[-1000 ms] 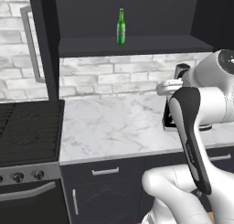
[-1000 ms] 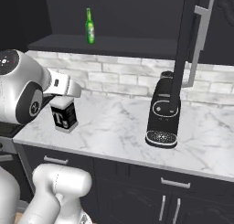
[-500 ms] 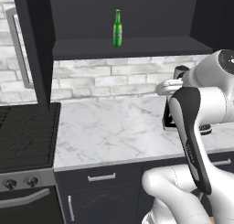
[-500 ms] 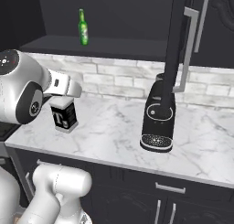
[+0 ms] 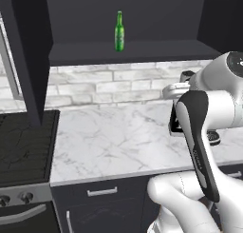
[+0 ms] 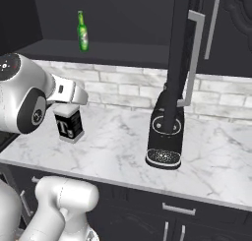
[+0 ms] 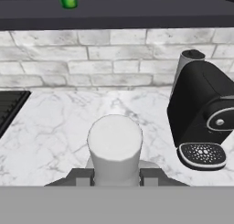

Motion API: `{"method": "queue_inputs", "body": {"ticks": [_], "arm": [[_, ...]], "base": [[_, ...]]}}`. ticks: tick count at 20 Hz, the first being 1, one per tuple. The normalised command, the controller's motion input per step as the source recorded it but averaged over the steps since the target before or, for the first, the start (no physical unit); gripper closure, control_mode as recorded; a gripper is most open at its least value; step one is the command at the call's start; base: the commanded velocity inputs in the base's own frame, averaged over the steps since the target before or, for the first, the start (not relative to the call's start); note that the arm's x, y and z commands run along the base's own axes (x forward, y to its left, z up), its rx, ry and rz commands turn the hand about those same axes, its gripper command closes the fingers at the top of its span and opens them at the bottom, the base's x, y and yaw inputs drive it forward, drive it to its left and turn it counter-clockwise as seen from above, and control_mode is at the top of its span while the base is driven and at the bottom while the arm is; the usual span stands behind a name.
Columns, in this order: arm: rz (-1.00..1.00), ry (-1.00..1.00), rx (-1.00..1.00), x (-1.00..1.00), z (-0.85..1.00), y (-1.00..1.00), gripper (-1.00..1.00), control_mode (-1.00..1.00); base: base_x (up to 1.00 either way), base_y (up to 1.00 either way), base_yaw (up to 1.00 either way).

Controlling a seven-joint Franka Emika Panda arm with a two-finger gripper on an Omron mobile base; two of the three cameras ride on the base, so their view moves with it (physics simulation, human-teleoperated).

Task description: Sort all alcoholic drinks to one cabinet, and non-alcoholic drinks to the other.

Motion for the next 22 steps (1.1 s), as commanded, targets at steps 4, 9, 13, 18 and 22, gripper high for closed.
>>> {"method": "queue_inputs", "body": {"ticks": [4, 9, 13, 18, 22], "arm": [[0.00, 0.00, 0.00, 0.00, 0.00, 0.00, 1.00, 1.00], [0.00, 0.00, 0.00, 0.00, 0.00, 0.00, 1.00, 1.00], [0.00, 0.00, 0.00, 0.00, 0.00, 0.00, 1.00, 1.00], [0.00, 0.00, 0.00, 0.00, 0.00, 0.00, 1.00, 1.00], [0.00, 0.00, 0.00, 0.00, 0.00, 0.00, 1.00, 1.00]], "base": [[0.32, -0.29, 0.00], [0.33, -0.27, 0.00], [0.34, -0.26, 0.00], [0.33, -0.25, 0.00], [0.32, -0.25, 0.00]]}}
